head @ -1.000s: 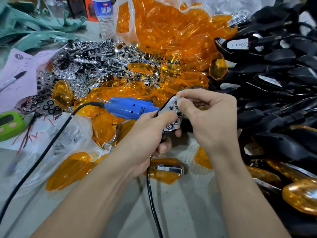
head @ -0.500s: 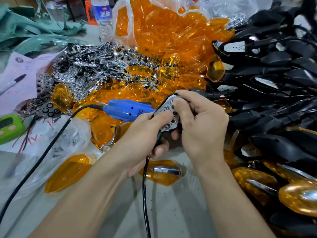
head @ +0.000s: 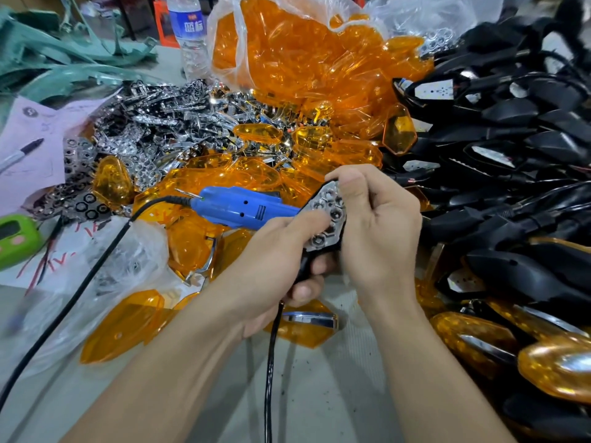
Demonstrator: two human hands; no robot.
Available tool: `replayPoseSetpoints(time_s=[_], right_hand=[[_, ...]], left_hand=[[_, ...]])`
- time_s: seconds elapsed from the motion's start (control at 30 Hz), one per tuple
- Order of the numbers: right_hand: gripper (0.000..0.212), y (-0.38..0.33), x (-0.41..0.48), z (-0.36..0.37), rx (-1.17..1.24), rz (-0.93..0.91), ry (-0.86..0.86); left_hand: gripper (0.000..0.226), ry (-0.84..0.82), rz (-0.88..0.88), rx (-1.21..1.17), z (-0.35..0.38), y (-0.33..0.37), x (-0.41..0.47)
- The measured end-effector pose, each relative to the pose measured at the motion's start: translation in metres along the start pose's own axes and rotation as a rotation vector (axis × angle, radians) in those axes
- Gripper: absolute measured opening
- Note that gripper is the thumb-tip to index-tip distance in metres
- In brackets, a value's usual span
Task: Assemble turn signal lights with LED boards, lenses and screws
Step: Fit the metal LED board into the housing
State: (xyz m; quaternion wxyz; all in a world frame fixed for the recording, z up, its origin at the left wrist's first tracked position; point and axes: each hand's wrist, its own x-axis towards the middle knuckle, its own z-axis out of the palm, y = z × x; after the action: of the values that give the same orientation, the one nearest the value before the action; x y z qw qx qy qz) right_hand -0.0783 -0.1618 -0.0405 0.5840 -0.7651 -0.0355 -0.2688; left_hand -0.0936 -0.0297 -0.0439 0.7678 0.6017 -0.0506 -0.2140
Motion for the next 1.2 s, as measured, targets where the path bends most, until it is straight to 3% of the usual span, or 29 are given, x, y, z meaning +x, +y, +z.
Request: replayPoseSetpoints(time_s=[0.1, 0.2, 0.33, 0.57, 0.77, 1.0, 1.2], right_hand=[[0.029, -0.007, 0.005, -0.008, 0.453, 0.338, -0.192], [0.032, -0.01, 0.007, -0.016, 0.656, 0.399, -0.407], [0.027, -0.009, 0.008, -0.016, 0.688, 0.43, -0.442], [0.032, -0.012, 0.006, -0.011, 0.522, 0.366, -0.331], [0.013, -0.014, 0.005, -0.01, 0.492, 0.346, -0.274], [0.018, -0.015, 0.004, -0.012, 0.496, 0.303, -0.302], [0.027, -0.016, 0.005, -0.016, 0.523, 0.344, -0.242]], left_hand=[[0.039, -0.025, -0.028, -0.033, -0.009, 0.001, 0.008], [0.058, -0.058, -0.067, -0.136, -0.015, -0.001, 0.014], [0.06, -0.035, -0.077, -0.137, -0.014, -0.001, 0.015], [0.02, 0.007, 0.064, -0.009, -0.001, 0.006, 0.0], [0.026, -0.042, 0.06, 0.001, 0.003, 0.008, -0.001], [0.027, 0.011, 0.089, 0.047, 0.0, 0.008, -0.001], [0.031, -0.083, 0.013, 0.007, -0.004, 0.005, 0.003]])
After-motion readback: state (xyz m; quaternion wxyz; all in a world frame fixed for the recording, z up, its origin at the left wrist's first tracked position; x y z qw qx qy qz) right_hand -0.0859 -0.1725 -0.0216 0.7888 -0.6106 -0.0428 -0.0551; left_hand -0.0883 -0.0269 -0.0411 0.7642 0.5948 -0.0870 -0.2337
